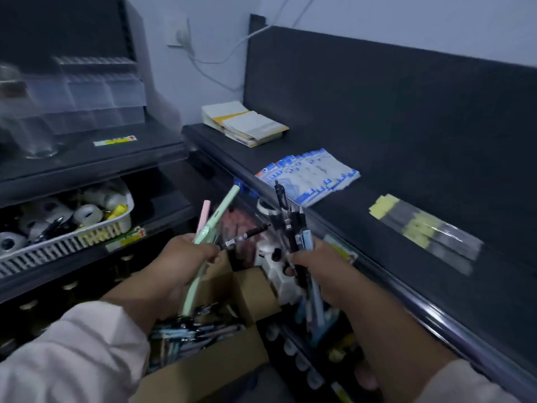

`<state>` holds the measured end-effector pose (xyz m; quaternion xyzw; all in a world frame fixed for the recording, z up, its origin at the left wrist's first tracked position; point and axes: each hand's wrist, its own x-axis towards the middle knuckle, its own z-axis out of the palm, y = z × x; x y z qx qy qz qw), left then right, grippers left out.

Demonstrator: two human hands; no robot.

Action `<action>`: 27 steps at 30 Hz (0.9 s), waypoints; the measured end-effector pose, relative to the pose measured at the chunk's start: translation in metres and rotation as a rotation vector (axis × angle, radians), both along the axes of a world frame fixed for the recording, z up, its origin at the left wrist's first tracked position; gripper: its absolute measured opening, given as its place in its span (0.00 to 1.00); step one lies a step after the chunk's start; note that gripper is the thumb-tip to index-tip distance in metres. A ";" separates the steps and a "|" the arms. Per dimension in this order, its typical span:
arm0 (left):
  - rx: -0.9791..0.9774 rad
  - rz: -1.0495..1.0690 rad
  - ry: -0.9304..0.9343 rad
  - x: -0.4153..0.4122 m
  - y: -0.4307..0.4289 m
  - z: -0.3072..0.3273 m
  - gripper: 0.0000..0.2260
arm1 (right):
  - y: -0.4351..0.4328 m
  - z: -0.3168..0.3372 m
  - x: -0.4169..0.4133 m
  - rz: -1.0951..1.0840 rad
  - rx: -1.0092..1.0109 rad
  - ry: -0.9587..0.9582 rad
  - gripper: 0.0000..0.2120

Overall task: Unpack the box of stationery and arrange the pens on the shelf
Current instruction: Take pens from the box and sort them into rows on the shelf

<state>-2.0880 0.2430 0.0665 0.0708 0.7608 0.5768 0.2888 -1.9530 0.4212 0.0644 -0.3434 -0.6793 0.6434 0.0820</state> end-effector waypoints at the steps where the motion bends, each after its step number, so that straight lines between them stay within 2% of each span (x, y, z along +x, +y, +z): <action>1: 0.014 -0.041 -0.012 0.009 0.006 0.002 0.03 | 0.000 0.000 0.016 -0.048 -0.001 0.002 0.03; 4: 0.060 -0.162 -0.055 0.041 0.026 0.005 0.01 | 0.004 0.005 0.066 -0.178 0.003 -0.006 0.06; 7: 0.091 -0.263 -0.101 0.075 0.049 0.006 0.04 | 0.011 0.014 0.120 -0.301 0.035 0.007 0.03; 12: 0.069 -0.458 -0.092 0.152 0.092 0.019 0.04 | 0.021 0.025 0.214 -0.520 -0.026 0.126 0.04; 16: 0.065 -0.582 -0.063 0.231 0.127 0.025 0.04 | 0.027 0.028 0.302 -0.671 -0.080 0.212 0.04; 19: 0.048 -0.666 -0.016 0.303 0.152 0.031 0.06 | 0.033 0.032 0.382 -0.763 -0.074 0.209 0.05; 24: 0.107 -0.818 -0.001 0.429 0.193 0.040 0.04 | 0.041 0.039 0.515 -0.924 -0.062 0.259 0.06; 27: 0.131 -0.867 -0.018 0.487 0.214 0.037 0.08 | 0.042 0.038 0.575 -1.004 -0.064 0.257 0.05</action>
